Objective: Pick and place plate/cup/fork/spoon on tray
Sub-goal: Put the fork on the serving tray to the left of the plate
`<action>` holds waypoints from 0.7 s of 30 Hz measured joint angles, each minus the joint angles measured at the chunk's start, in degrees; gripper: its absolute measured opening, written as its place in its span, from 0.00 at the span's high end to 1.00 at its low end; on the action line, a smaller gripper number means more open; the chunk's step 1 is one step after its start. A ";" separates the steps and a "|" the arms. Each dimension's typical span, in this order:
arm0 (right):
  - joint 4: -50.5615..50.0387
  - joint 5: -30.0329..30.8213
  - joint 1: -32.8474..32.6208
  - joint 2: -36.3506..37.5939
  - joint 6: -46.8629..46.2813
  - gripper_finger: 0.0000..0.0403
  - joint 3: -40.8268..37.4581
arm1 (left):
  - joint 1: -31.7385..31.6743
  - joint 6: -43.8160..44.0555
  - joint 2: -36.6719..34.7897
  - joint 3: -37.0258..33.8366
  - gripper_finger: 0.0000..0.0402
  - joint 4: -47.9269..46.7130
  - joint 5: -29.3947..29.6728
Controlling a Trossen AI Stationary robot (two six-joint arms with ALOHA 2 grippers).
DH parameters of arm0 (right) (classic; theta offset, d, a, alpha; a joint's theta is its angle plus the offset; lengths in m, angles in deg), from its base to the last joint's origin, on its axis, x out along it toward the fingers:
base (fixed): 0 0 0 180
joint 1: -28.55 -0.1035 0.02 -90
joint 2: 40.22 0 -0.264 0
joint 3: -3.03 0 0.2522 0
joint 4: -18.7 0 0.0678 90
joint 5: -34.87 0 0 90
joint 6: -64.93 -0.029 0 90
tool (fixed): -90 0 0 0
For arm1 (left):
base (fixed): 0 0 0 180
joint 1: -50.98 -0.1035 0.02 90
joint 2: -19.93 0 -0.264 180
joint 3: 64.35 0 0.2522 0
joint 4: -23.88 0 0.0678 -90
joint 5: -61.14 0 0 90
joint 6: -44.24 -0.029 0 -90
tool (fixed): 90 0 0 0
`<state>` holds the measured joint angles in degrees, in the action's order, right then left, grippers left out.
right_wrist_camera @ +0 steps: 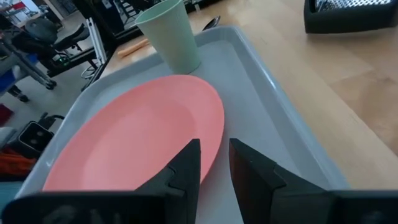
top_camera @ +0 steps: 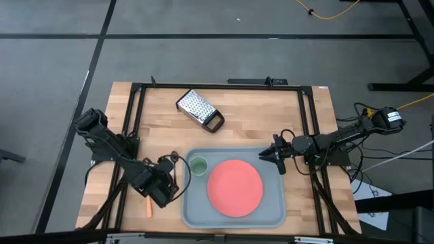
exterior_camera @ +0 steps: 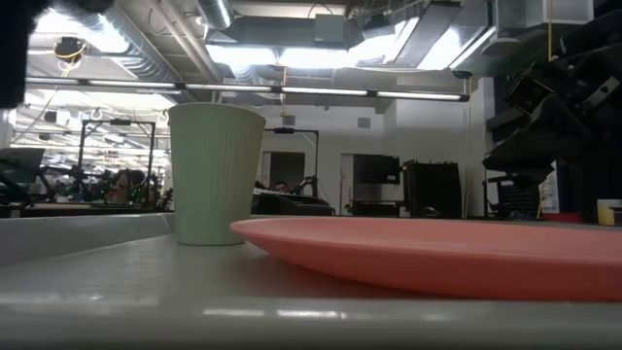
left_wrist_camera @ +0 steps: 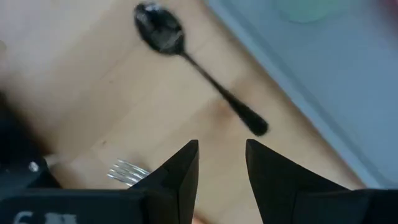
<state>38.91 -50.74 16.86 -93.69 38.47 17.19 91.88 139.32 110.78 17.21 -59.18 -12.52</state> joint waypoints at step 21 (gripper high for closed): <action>-0.30 -4.56 0.02 0.00 -0.01 0.78 0.00 | 9.35 40.07 2.98 -8.73 0.69 14.28 -15.32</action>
<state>38.61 -55.30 16.89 -93.69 38.46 17.19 101.23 179.39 113.76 8.48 -44.90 -27.85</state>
